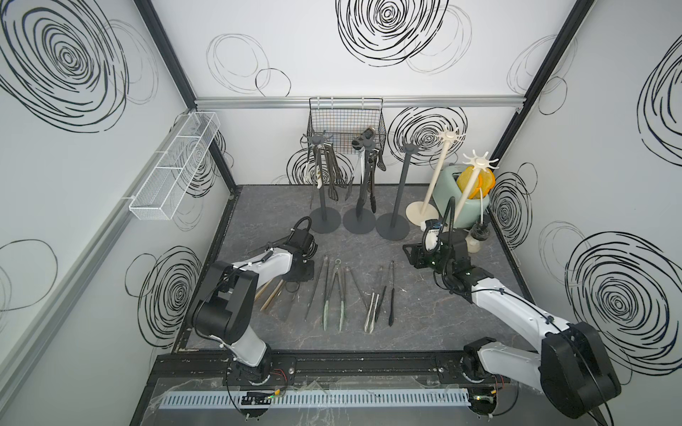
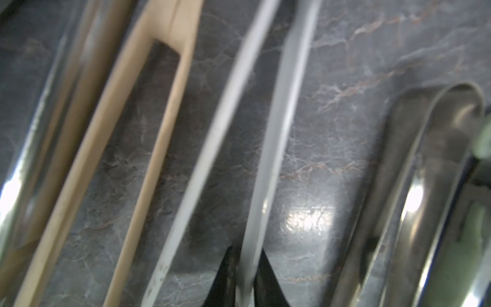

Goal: Hang food tongs on kitchen utensil racks
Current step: Pick up the food tongs from the center of the board, then hang the food tongs on the rack.

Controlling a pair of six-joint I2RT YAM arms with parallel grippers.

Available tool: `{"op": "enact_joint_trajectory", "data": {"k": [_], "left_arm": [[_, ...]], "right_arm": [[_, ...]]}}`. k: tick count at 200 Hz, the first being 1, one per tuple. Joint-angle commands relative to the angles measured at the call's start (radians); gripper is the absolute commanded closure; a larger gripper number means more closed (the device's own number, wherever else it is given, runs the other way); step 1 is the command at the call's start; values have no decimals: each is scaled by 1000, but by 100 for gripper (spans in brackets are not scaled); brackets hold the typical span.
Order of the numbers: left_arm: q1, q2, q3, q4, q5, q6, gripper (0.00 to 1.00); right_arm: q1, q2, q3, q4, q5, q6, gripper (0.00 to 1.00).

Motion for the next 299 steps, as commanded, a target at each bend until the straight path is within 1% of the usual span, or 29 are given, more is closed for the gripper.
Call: {"op": "enact_joint_trajectory", "data": {"k": [1, 20, 26, 28, 30, 68, 85, 107, 132, 153, 167, 177, 195, 205, 222, 236, 275, 299], "left_arm": [[-23, 30, 8, -4, 3, -14, 90], [-34, 28, 20, -4, -2, -12, 95], [-37, 27, 24, -6, -5, -12, 95], [-38, 26, 26, -6, -5, -12, 99], [-38, 25, 27, -6, -5, -12, 100], [-74, -29, 73, -36, -46, -9, 100], [-87, -95, 85, -40, -60, -14, 100], [-99, -209, 74, -8, -60, -11, 100], [-117, -350, 39, 65, -40, -2, 100], [-137, -454, 4, 126, -27, 2, 100], [-160, -526, -30, 201, -3, 13, 100], [-179, -577, -56, 286, 36, 32, 100], [-245, -649, -77, 425, 96, 82, 100], [-304, -667, -63, 486, 79, 119, 100], [-386, -652, -12, 564, 40, 185, 100], [-418, -605, 48, 620, 49, 213, 100], [-421, -412, 216, 762, 99, 223, 100], [-412, -277, 334, 811, 161, 215, 100]], "right_arm": [[2, -34, -11, -20, 16, 15, 49], [2, -45, -13, -28, 19, 19, 49], [2, -49, -13, -29, 19, 21, 49], [2, -50, -13, -30, 19, 21, 49], [2, -51, -13, -31, 19, 21, 49], [3, -77, -17, -46, 26, 29, 49], [3, -92, -19, -51, 37, 27, 49], [3, -116, -23, -49, 80, 25, 49], [-3, -137, -25, -43, 125, -1, 49], [-13, -142, -7, -56, 133, -20, 49], [-21, -140, 6, -67, 135, -34, 50], [-26, -141, 13, -71, 135, -45, 50], [-38, -147, 19, -69, 125, -60, 50], [-48, -148, 22, -67, 116, -67, 51], [-70, -147, 26, -59, 91, -71, 51], [-88, -144, 27, -53, 63, -68, 52], [-110, -144, 20, -46, 21, -64, 53], [-114, -145, 13, -44, 1, -65, 53]]}}
